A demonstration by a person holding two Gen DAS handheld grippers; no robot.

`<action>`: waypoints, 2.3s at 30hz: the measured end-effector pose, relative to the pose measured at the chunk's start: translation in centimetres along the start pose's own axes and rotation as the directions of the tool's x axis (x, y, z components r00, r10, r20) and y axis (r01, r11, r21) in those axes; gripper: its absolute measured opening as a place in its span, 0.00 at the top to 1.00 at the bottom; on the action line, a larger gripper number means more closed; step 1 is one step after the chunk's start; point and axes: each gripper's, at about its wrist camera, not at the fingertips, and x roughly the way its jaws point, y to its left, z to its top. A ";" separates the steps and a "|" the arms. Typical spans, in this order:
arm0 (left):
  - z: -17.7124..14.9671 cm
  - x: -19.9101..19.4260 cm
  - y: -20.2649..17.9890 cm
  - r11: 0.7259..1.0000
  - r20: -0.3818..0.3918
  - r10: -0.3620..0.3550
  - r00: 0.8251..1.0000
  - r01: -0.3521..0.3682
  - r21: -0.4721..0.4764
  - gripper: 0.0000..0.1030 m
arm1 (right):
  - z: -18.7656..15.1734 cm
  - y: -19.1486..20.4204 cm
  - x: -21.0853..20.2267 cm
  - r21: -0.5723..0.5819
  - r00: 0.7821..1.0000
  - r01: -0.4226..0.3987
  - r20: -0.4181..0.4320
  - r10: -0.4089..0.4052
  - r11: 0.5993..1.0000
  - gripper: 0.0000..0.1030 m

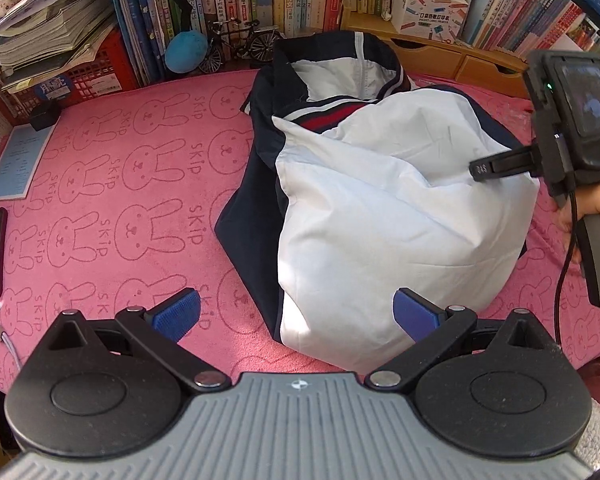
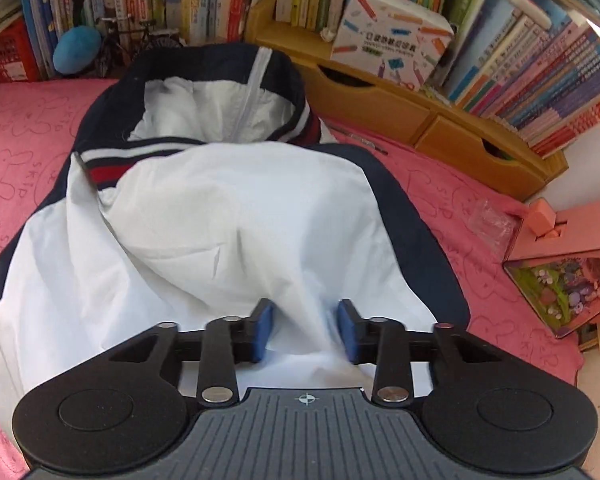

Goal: Fold clothes

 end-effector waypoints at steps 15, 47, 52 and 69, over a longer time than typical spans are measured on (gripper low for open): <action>0.2 3.0 0.4 0.994 -0.144 0.032 0.989 -0.047 -0.098 0.00 | -8.7 -5.7 -5.8 0.037 0.987 -0.157 -0.029 0.158 0.987 0.56; 9.4 7.1 2.6 0.967 -0.017 -0.113 0.993 0.106 -0.231 0.00 | -2.9 8.3 -5.1 -0.363 0.751 -0.641 -0.117 0.650 0.676 0.41; 13.6 11.3 -1.6 0.986 -0.032 -0.126 0.992 0.121 -0.115 0.00 | -0.9 2.6 -4.3 -0.124 0.687 -0.725 -0.061 0.724 0.678 0.37; 15.0 18.4 5.6 0.937 -0.101 0.250 0.963 -0.267 -0.224 0.08 | 7.9 -1.4 4.5 0.134 0.912 -0.411 0.083 0.403 0.902 0.20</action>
